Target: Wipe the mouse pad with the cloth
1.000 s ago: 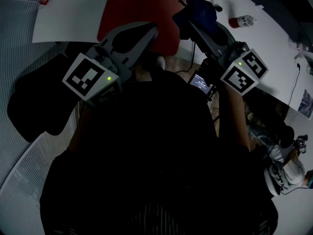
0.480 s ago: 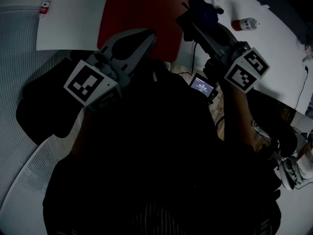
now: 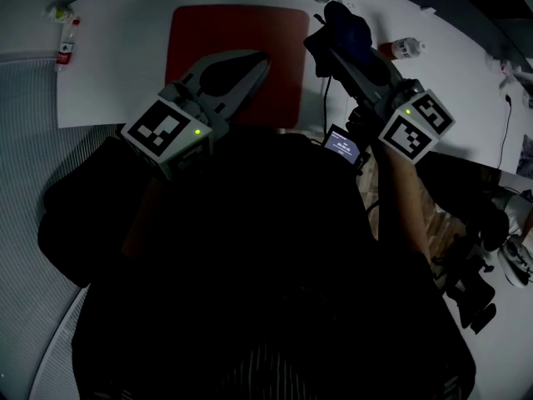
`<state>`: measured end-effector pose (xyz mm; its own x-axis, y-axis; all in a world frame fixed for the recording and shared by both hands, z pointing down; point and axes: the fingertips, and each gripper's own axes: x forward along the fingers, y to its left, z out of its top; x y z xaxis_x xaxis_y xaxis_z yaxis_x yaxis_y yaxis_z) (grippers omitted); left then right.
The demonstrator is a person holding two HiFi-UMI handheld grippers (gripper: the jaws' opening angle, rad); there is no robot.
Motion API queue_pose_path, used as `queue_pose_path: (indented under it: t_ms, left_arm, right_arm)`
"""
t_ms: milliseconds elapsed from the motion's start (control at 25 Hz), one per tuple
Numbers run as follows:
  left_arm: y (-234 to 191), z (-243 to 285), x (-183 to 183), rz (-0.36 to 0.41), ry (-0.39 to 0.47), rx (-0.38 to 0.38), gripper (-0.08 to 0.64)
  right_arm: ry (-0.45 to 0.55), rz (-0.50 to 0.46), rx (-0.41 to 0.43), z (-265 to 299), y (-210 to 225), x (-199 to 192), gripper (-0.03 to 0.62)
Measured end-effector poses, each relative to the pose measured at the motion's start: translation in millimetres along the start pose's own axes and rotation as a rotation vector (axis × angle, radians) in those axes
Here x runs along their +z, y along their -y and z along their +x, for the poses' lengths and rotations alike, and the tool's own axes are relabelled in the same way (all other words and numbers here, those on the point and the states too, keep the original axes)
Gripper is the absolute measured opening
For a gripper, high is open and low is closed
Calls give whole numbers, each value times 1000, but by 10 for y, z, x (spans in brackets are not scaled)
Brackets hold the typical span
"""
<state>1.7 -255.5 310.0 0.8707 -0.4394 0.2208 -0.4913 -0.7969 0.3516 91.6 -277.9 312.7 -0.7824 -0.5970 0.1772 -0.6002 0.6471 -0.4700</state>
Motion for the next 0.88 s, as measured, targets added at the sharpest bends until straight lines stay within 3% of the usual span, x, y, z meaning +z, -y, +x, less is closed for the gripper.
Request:
queue_pose_path:
  t_ms: [200, 320, 600, 880]
  left_arm:
    - [-351, 28, -208, -11, -74, 18, 6]
    - [-506, 19, -398, -21, -116, 25, 6]
    - [-621, 92, -712, -85, -175, 5, 6]
    - [-775, 247, -1190, -100, -306, -9, 6]
  right_arm:
    - [-5, 2, -15, 164, 36, 35, 86]
    - [-49, 11, 4, 279, 42, -140, 86]
    - [-104, 49, -52, 333, 181, -417, 86]
    - [-200, 61, -41, 421, 279, -786, 86]
